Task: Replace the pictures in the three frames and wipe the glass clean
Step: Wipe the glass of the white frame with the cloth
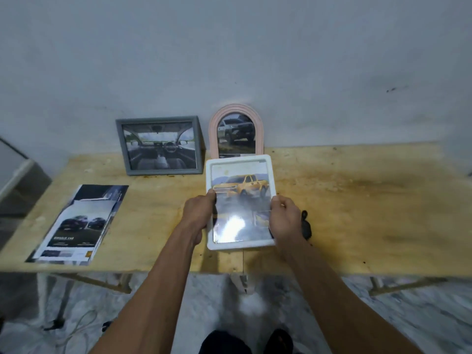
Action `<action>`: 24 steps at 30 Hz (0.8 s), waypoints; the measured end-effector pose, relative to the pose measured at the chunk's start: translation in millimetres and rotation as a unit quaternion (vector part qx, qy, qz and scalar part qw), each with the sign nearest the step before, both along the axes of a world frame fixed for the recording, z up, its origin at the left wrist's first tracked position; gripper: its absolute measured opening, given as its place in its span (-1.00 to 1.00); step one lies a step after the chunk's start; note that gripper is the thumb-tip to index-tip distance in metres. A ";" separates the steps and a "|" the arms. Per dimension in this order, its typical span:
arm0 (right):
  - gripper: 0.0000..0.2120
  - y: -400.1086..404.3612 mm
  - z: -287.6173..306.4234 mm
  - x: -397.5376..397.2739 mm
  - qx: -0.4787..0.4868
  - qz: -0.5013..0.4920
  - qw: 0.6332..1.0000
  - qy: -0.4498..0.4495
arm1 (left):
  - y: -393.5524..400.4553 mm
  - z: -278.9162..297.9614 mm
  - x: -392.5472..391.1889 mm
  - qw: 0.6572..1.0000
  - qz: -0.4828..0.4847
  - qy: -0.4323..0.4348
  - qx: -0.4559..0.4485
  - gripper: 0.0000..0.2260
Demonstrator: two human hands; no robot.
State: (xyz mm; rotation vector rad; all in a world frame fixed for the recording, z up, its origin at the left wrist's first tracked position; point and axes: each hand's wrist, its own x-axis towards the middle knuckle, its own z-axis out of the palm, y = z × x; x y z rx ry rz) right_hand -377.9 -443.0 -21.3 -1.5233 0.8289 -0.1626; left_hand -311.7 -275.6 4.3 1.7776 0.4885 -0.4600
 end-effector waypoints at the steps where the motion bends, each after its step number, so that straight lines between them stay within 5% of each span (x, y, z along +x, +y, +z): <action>1: -0.77 -0.4 6.9 -0.7 0.001 0.001 1.000 -0.005 | -0.3 10.0 2.7 1.000 -0.022 -0.008 0.007 -0.67; 16: -0.79 17.2 63.1 -13.5 -0.042 -0.089 0.992 -0.074 | 8.2 77.6 15.9 0.977 -0.204 -0.050 0.034 -0.64; 24: -0.81 2.1 60.7 -20.5 0.031 -0.099 0.992 -0.077 | -21.1 74.0 10.5 0.970 -0.165 -0.057 -0.169 -0.54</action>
